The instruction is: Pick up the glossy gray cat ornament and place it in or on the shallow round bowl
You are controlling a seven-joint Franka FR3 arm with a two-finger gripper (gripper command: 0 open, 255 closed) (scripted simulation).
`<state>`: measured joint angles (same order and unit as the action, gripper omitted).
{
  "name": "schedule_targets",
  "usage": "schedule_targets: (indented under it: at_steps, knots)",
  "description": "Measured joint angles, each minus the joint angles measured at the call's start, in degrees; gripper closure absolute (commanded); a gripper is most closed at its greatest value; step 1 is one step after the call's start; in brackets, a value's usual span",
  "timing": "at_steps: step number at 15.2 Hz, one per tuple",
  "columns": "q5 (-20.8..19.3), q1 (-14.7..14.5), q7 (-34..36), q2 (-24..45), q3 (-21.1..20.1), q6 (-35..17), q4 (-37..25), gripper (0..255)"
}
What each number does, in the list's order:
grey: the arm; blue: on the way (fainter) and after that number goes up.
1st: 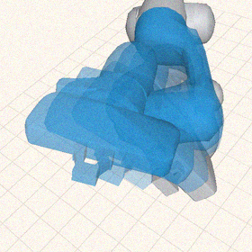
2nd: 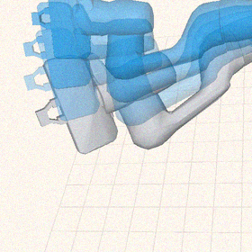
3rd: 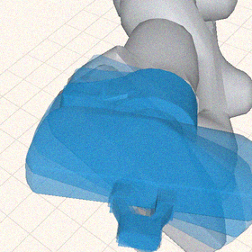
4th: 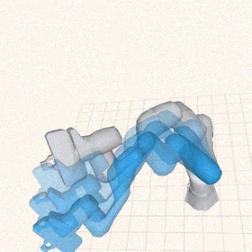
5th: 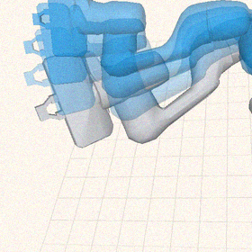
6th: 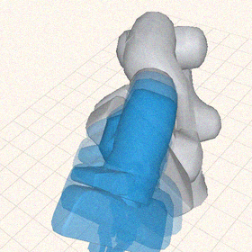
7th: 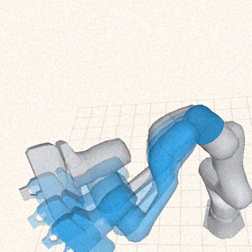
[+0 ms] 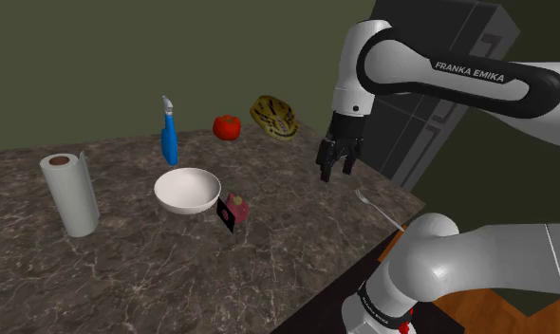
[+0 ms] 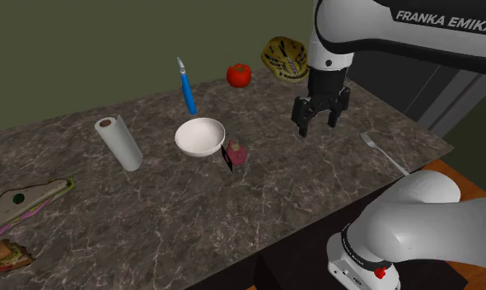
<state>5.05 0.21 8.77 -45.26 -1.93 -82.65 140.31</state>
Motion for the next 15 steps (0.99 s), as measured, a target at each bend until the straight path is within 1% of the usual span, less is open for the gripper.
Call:
schedule_targets:
  at_steps: [2,5,9,15]
  knots:
    - [0.1,-0.1,0.1,0.8,-0.3,-0.7,-0.2,0]
    - [0.5,-0.9,1.0,5.3,-2.4,-5.0,-0.7,0]
    - [0.7,-1.9,2.9,13.2,-5.7,-11.0,-3.3,0]
    - [-1.3,-2.6,5.5,25.9,-9.6,-19.1,-8.5,0]
